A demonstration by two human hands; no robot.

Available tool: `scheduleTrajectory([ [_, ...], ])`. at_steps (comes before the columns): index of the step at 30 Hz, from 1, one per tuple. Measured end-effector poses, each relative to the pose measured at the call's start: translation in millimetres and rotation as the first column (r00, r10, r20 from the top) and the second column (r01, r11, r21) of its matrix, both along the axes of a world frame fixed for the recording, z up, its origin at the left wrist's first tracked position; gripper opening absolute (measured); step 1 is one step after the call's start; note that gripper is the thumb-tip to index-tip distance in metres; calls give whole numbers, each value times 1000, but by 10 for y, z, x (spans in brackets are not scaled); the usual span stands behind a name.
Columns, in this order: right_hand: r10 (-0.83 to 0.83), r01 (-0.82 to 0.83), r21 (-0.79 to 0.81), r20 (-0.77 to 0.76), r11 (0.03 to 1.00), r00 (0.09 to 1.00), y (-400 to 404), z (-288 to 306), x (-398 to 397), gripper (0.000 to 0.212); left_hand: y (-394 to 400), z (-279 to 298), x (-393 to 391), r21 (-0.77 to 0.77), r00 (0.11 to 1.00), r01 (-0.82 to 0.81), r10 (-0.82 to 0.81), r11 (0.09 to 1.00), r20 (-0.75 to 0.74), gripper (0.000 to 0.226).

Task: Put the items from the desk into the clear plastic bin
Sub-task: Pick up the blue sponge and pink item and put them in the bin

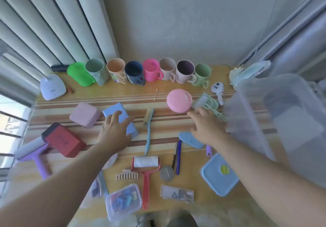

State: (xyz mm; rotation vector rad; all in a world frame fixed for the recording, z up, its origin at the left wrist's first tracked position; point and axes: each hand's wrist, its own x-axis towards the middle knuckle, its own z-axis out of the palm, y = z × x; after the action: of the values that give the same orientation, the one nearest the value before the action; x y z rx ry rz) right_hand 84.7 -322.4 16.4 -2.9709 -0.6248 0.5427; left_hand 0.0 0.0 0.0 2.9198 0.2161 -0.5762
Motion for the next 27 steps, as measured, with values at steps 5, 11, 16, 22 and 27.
scheduleTrajectory([
  [5, -32, 32, -32, 0, 999, 999, -34, -379, 417, 69, -123, -272, 370, -16, 988, -157, 157, 987, -1, 85],
  [11, 9, -8, 47, -5, 999, 1000, 303, -655, 1018, 100, -81, -452, 518, -45, 974, -225, 224, 973, -13, 108],
  [16, -52, 54, 18, -111, 998, 992, 645, -874, 1262, 117, -76, -595, 588, -16, 976, -215, 215, 977, 18, 74],
  [22, -69, 68, -15, -116, 998, 991, 716, -974, 1186, 111, -24, -668, 634, 22, 989, -114, 112, 993, 92, 98],
  [27, 18, -17, 16, -82, 1000, 996, 728, -1004, 812, 108, -208, -678, 621, -89, 992, 27, -16, 996, 125, 88],
])
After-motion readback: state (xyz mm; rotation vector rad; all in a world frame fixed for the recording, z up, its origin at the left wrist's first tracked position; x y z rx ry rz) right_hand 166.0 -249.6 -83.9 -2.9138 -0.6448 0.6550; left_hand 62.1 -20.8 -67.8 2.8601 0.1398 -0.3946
